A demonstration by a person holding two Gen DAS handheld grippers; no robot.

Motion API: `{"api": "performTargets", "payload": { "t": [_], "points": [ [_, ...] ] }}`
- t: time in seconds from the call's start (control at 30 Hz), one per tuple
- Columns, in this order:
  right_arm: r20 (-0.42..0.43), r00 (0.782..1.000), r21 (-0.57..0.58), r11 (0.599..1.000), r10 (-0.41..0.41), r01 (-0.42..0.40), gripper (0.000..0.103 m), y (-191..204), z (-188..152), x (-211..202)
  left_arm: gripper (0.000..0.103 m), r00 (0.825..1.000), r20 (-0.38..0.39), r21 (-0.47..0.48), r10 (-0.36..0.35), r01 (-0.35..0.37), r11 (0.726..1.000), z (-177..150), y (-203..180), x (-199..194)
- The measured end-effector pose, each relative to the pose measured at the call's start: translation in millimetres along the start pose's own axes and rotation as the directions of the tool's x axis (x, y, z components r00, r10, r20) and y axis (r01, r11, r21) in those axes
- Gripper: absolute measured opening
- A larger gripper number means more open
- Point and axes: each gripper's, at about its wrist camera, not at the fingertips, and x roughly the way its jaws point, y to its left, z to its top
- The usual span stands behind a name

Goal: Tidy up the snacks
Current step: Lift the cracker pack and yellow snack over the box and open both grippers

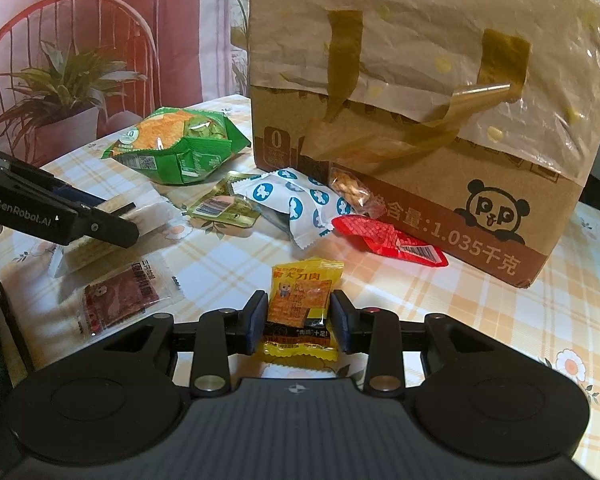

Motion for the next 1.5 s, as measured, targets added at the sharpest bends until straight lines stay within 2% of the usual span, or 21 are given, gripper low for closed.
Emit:
{"api": "performTargets", "payload": {
  "t": [0.23,0.47,0.57,0.7,0.93,1.03,1.1,1.27,1.4,1.47,1.5],
  "points": [
    [0.060,0.998,0.052,0.999,-0.009,0.006,0.037,-10,0,-13,0.050,0.996,0.080,0.031,-0.029,0.027,0.999,15,-5,-16],
    [0.151,0.988,0.061,0.998,-0.016,0.007,0.037,-19,24,-38,0.050,0.978,0.178,0.018,-0.111,0.110,0.994,51,-10,-41],
    [0.225,0.974,0.047,0.999,-0.014,0.004,0.037,-22,46,-53,0.050,0.961,0.241,0.026,-0.135,0.133,0.991,74,-16,-54],
    [0.324,0.946,0.006,1.000,-0.013,0.012,0.037,-27,82,-70,0.050,0.927,0.331,0.028,-0.174,0.175,0.984,112,-22,-66],
    [0.429,0.901,-0.029,0.996,-0.059,0.079,0.037,-46,152,-92,0.050,0.884,0.416,0.087,-0.215,0.197,0.977,182,-50,-58],
    [0.407,0.905,-0.025,0.989,-0.125,0.147,0.037,-59,176,-82,0.050,0.881,0.419,0.052,-0.222,0.221,0.974,209,-54,-39],
    [0.379,0.912,0.006,0.986,-0.154,0.164,0.037,-72,185,-71,0.050,0.881,0.413,0.023,-0.230,0.243,0.970,222,-54,-26],
    [0.297,0.935,0.121,0.979,-0.194,0.164,0.037,-103,190,-45,0.050,0.912,0.379,0.045,-0.155,0.149,0.988,242,-67,1],
    [0.257,0.944,0.173,0.970,-0.209,0.168,0.037,-113,190,-35,0.052,0.928,0.341,0.075,-0.152,0.135,0.988,249,-71,18],
    [0.252,0.945,0.189,0.968,-0.209,0.164,0.038,-117,189,-34,0.063,0.935,0.326,0.080,-0.140,0.120,0.990,251,-70,25],
    [0.252,0.943,0.197,0.965,-0.218,0.170,0.038,-117,187,-34,0.065,0.938,0.323,0.073,-0.126,0.108,0.991,252,-69,26]
  ]
}}
